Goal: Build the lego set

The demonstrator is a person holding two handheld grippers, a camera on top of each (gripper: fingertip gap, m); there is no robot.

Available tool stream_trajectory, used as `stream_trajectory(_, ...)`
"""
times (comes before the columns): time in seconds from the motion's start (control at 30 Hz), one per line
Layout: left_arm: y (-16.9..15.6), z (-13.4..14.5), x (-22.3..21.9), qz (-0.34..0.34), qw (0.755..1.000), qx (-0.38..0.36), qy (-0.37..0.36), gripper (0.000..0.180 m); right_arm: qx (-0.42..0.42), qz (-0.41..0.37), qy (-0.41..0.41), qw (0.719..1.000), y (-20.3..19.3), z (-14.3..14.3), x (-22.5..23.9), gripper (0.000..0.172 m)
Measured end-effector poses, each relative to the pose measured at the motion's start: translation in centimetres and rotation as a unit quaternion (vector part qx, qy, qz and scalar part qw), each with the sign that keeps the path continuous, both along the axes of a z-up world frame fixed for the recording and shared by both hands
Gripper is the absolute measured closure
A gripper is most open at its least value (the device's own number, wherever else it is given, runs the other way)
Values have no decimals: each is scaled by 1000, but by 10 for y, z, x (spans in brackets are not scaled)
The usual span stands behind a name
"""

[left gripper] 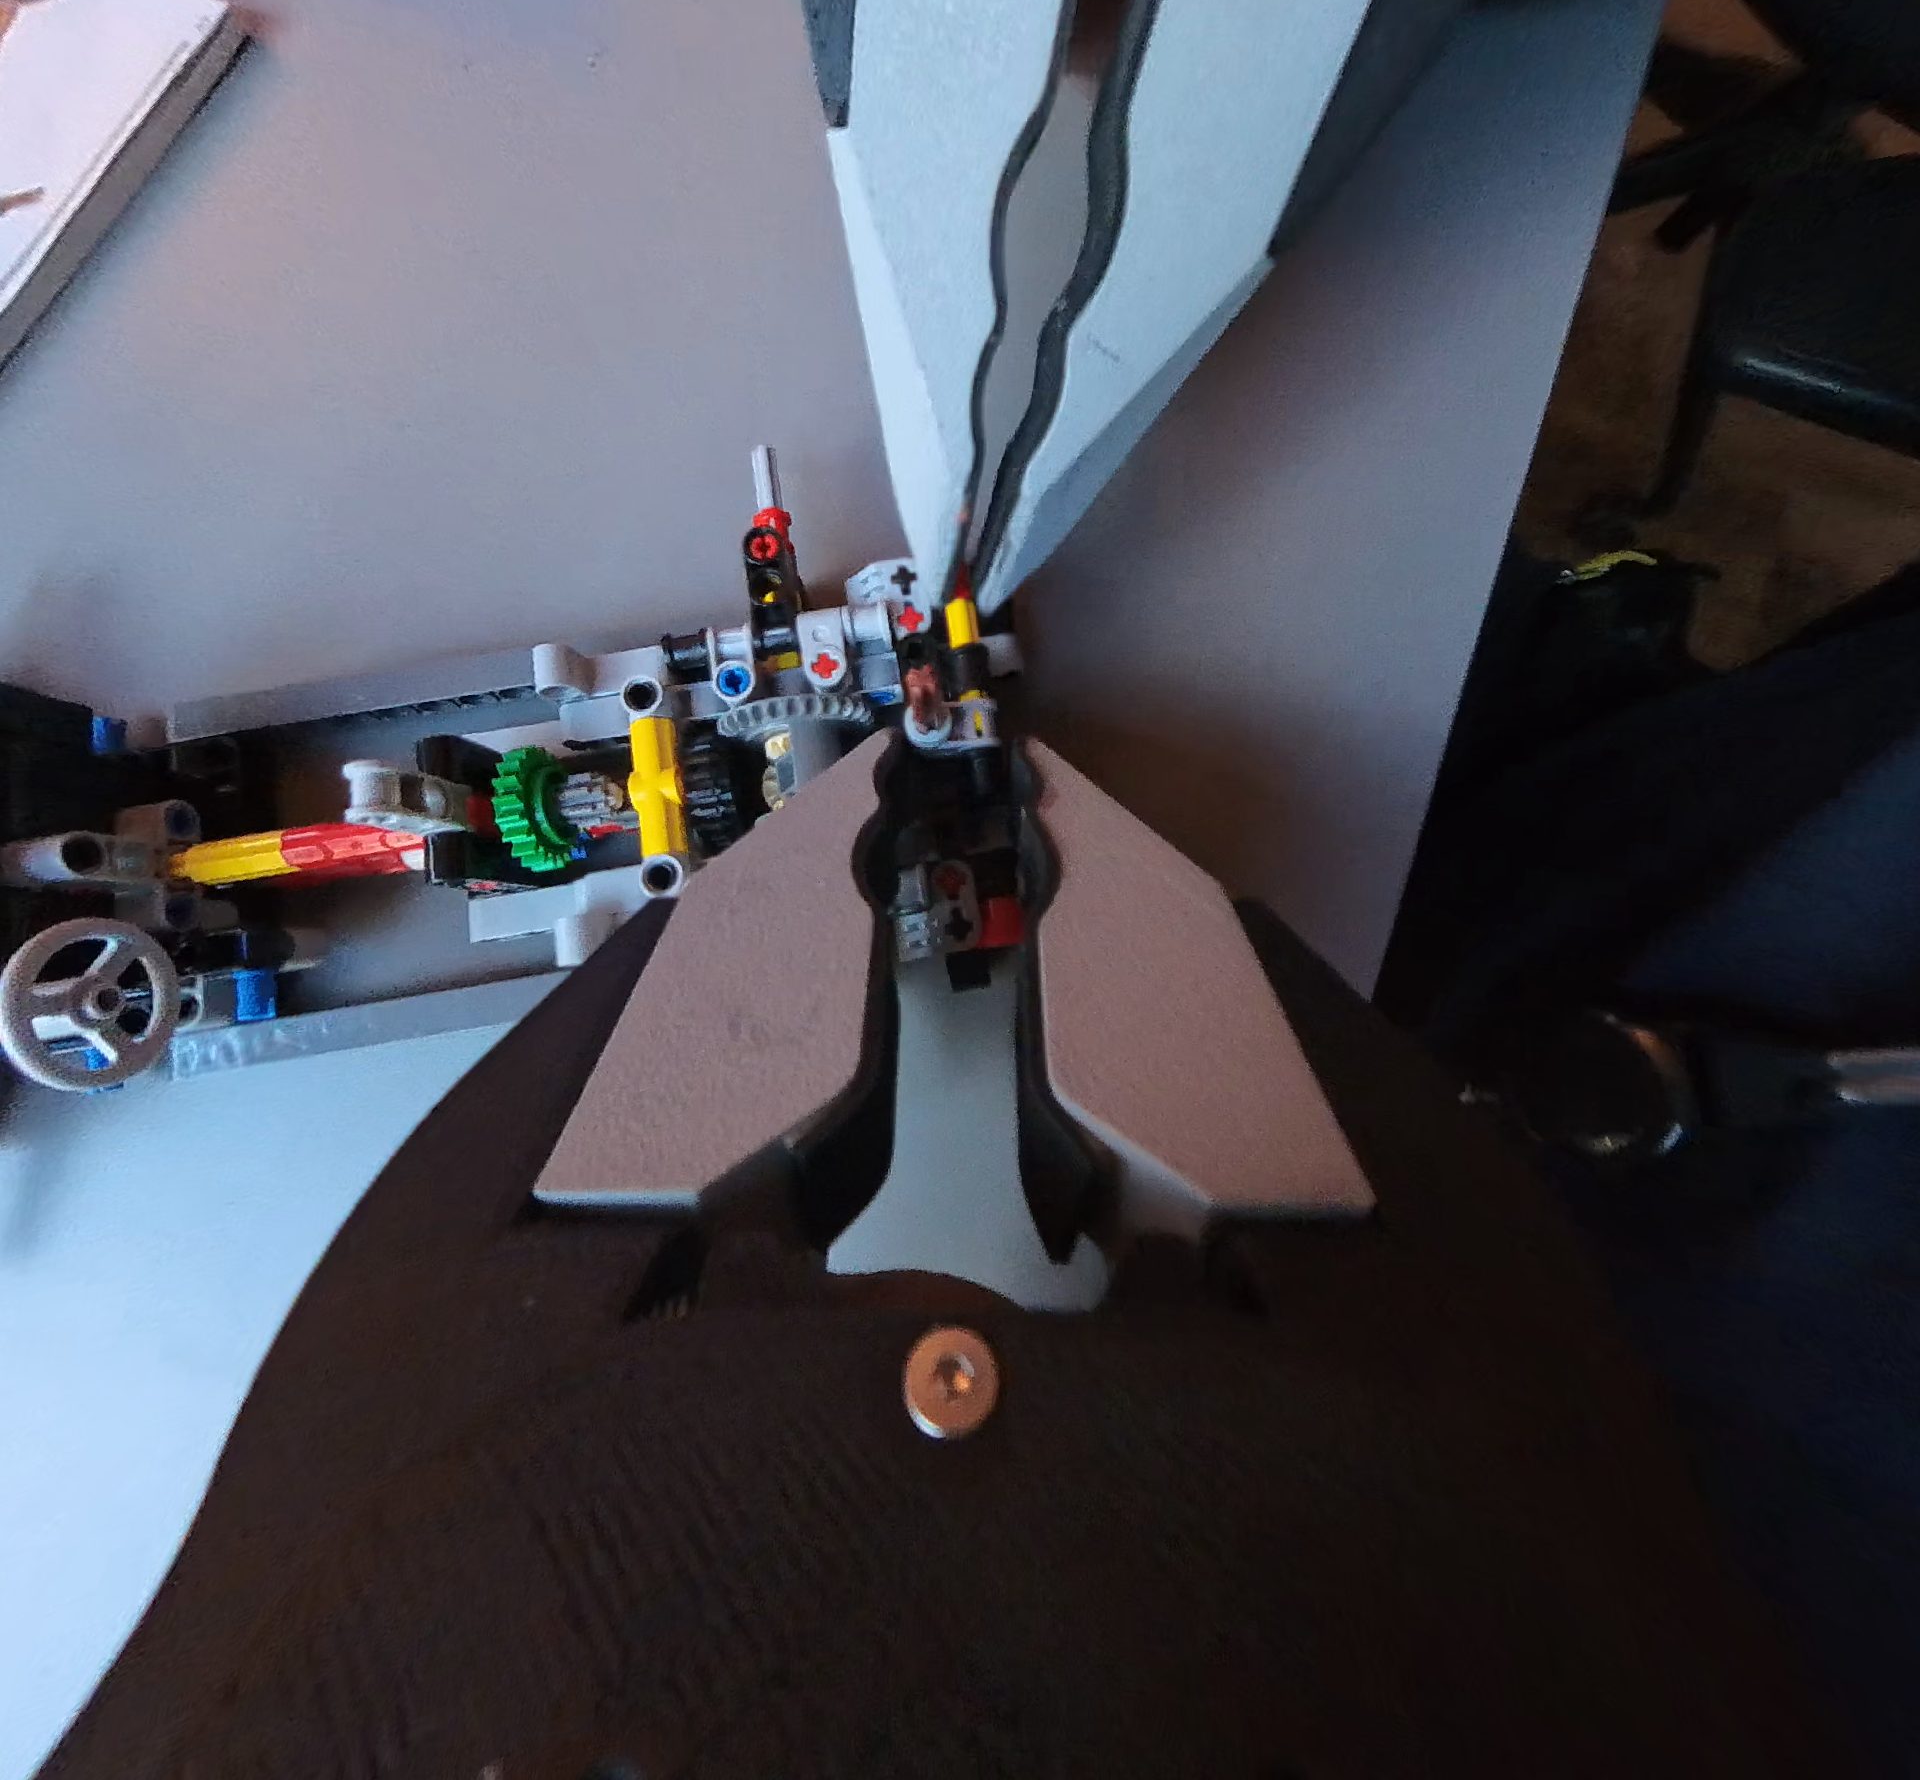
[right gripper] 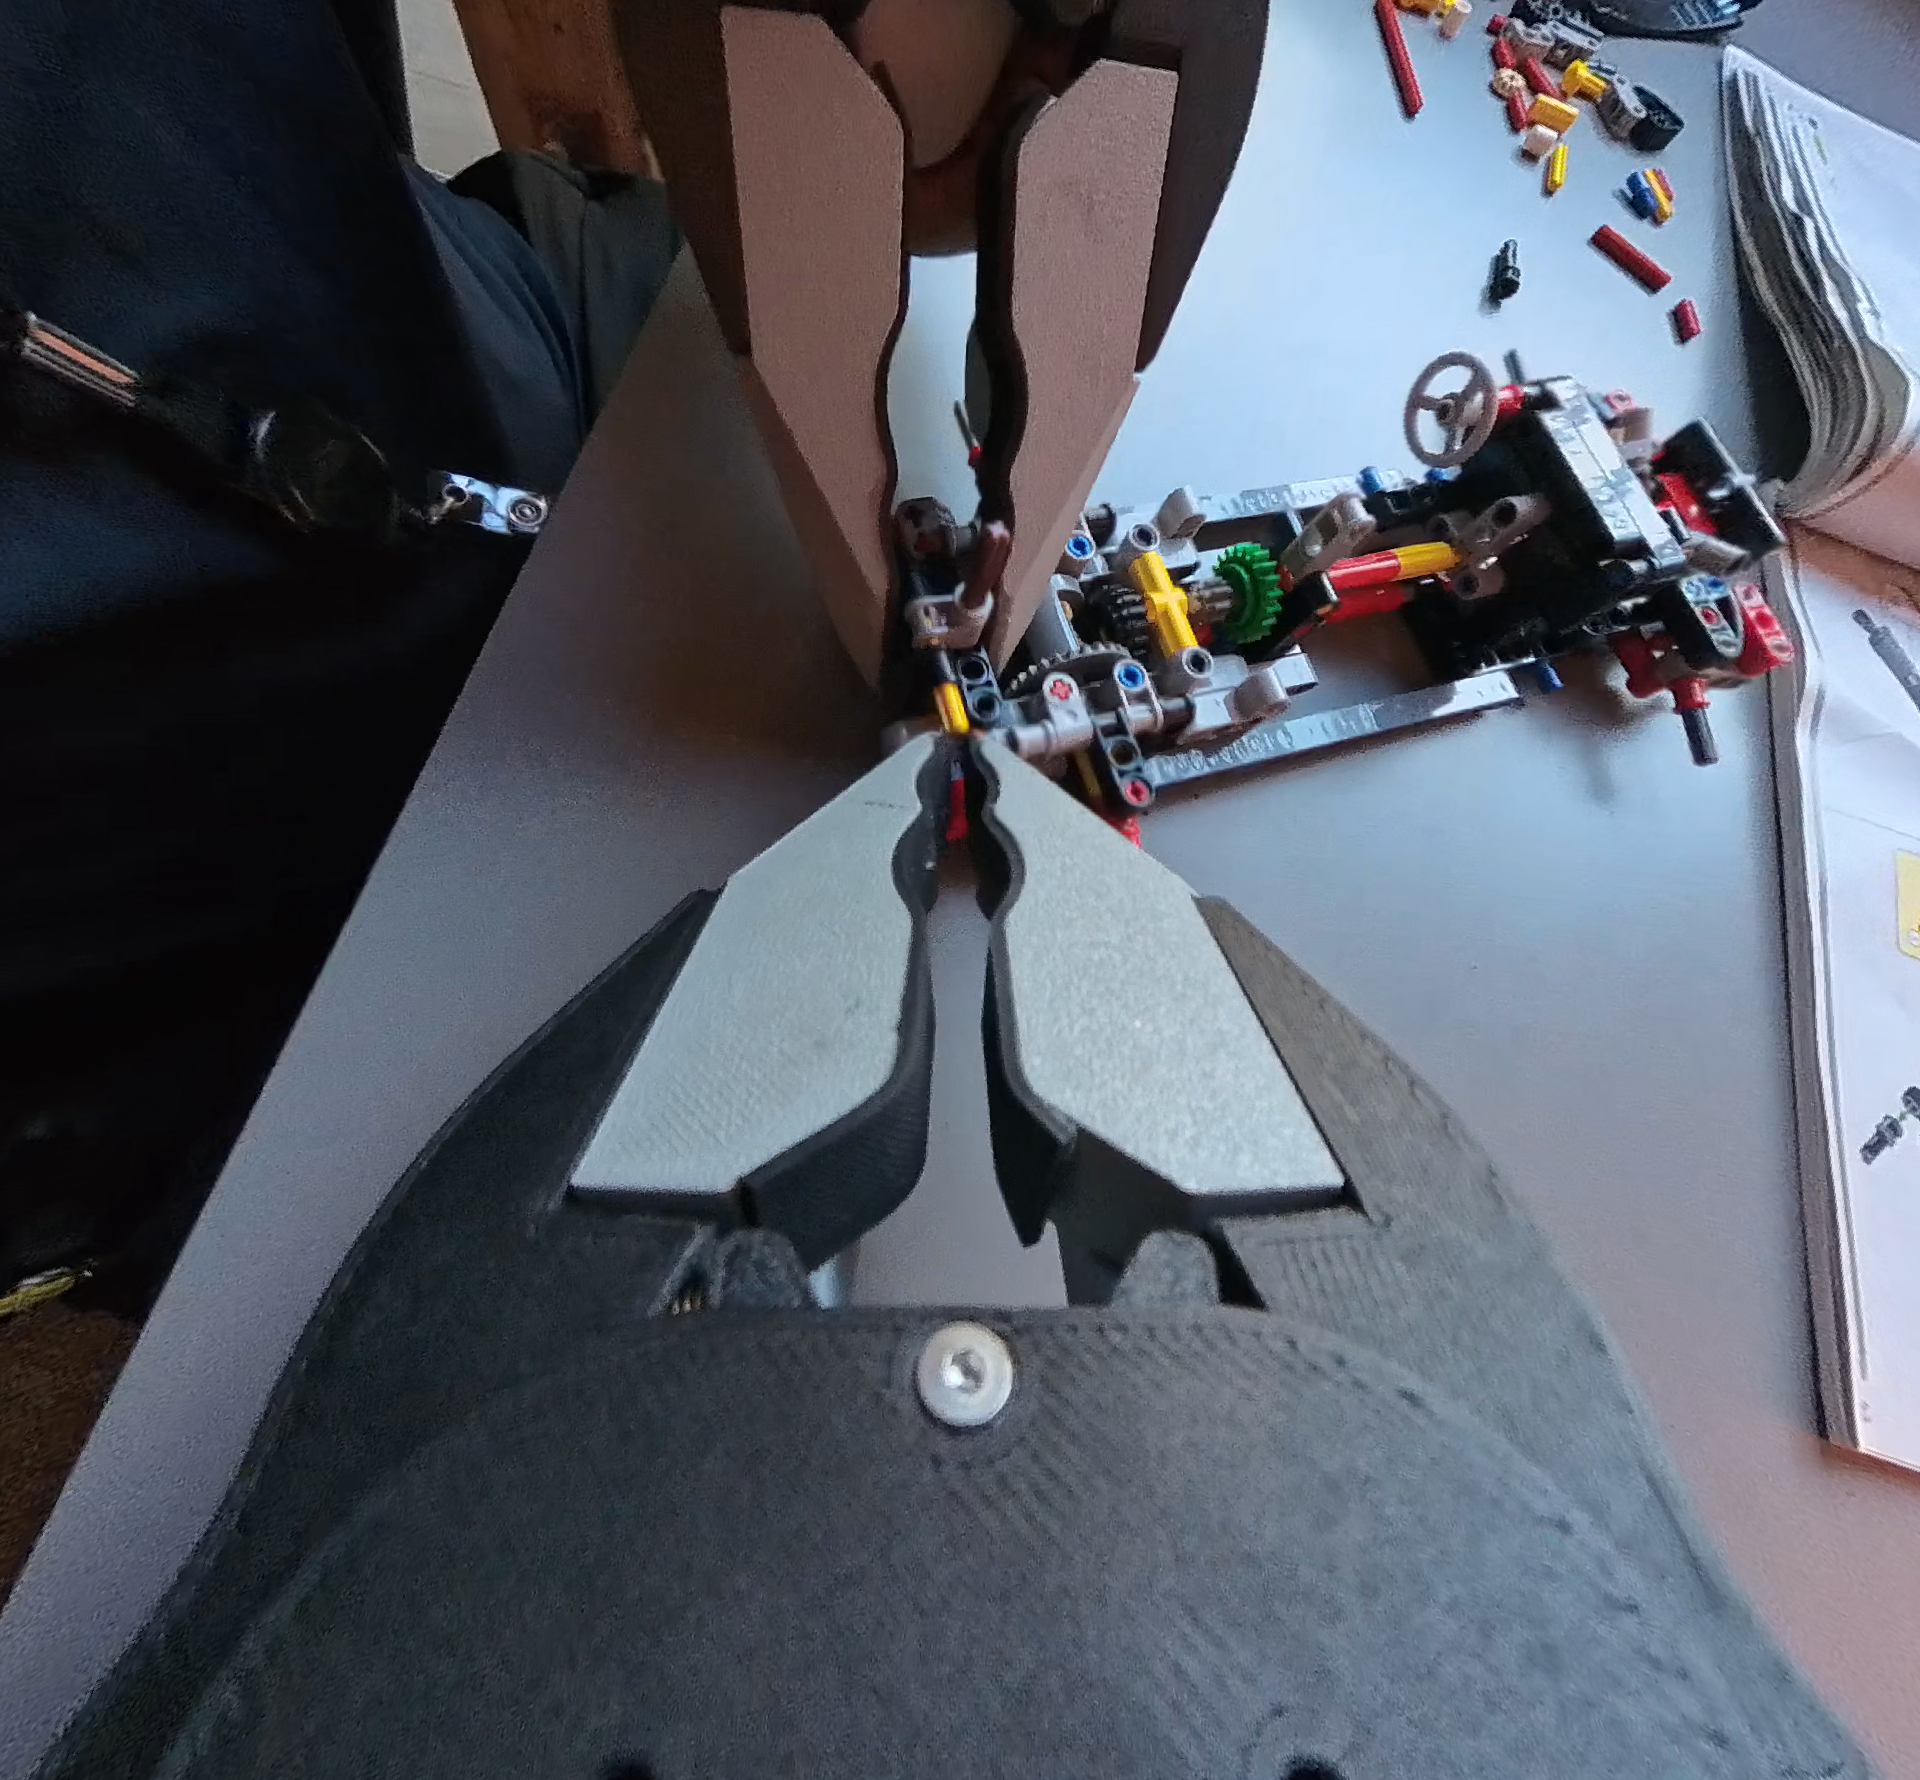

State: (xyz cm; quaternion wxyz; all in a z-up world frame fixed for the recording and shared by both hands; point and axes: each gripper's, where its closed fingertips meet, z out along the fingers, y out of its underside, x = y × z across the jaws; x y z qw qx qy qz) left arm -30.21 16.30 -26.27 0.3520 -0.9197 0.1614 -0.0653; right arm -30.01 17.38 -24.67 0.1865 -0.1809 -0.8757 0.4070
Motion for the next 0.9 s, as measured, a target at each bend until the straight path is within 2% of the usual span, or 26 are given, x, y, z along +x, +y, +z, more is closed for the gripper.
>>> stream_trajectory(0.17, -9, 0, -4, -27, 1000, -1, -5, 165, -12, 17, -8, 1000, 0, 3, 0, 172)
stream_trajectory(0.27, -10, 0, -5, -38, 999, 0, 0, 165, -9, 22, -8, 1000, -6, 2, -1, 164)
stream_trajectory(0.33, -10, 0, -4, -47, 999, 2, 5, 162, -8, 22, -7, 1000, -8, 0, -3, 168)
stream_trajectory(0.57, -7, 2, -5, -30, 999, 15, -17, 164, -15, 31, -11, 999, -10, -3, -3, 172)
stream_trajectory(0.77, -4, 4, -1, -26, 999, 19, -24, 156, -25, 30, -16, 999, -9, -1, -6, 172)
stream_trajectory(0.9, -1, 3, -5, -25, 999, 28, -8, 165, -28, 37, -23, 999, -10, -1, -5, 172)
